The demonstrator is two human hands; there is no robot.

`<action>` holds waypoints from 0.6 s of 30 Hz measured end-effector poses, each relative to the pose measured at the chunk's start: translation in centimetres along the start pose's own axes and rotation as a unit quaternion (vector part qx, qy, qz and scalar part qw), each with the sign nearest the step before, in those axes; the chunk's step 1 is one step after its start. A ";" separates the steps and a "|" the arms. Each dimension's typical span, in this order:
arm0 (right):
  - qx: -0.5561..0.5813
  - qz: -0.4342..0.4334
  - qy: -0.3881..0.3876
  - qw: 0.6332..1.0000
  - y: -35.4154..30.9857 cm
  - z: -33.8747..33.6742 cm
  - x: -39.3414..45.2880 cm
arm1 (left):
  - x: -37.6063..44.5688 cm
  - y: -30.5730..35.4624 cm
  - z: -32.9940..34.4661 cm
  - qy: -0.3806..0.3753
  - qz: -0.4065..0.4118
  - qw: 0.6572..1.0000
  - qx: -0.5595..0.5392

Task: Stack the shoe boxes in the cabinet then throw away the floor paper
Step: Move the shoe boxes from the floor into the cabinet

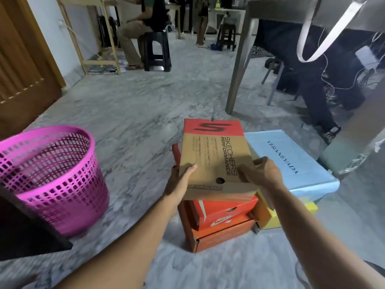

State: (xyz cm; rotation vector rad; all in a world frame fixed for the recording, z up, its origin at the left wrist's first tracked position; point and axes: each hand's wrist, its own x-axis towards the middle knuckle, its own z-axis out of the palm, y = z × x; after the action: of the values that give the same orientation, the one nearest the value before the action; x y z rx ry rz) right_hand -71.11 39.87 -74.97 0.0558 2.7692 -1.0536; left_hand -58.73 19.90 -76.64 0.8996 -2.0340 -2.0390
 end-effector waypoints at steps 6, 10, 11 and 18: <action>0.183 0.019 -0.078 0.980 0.6 0.6 -0.8 | -3.0 -2.2 -5.5 -0.034 -0.026 0.998 -0.055; 0.246 0.055 -0.201 0.947 -0.4 1.3 -2.3 | -6.6 -3.5 -9.3 -0.035 -0.036 0.995 -0.083; 0.260 0.045 -0.222 0.939 -0.8 1.5 -3.0 | -7.5 -3.8 -10.3 -0.048 -0.048 0.994 -0.090; 0.359 -0.089 -0.272 0.888 -3.7 3.2 -7.3 | -12.7 -3.9 -18.0 -0.091 -0.011 0.994 -0.058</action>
State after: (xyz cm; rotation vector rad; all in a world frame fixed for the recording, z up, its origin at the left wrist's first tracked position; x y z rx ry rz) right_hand -63.78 35.15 -73.59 -0.3482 1.8031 -1.7621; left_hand -38.40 10.78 -74.76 0.7436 -1.9722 -2.3021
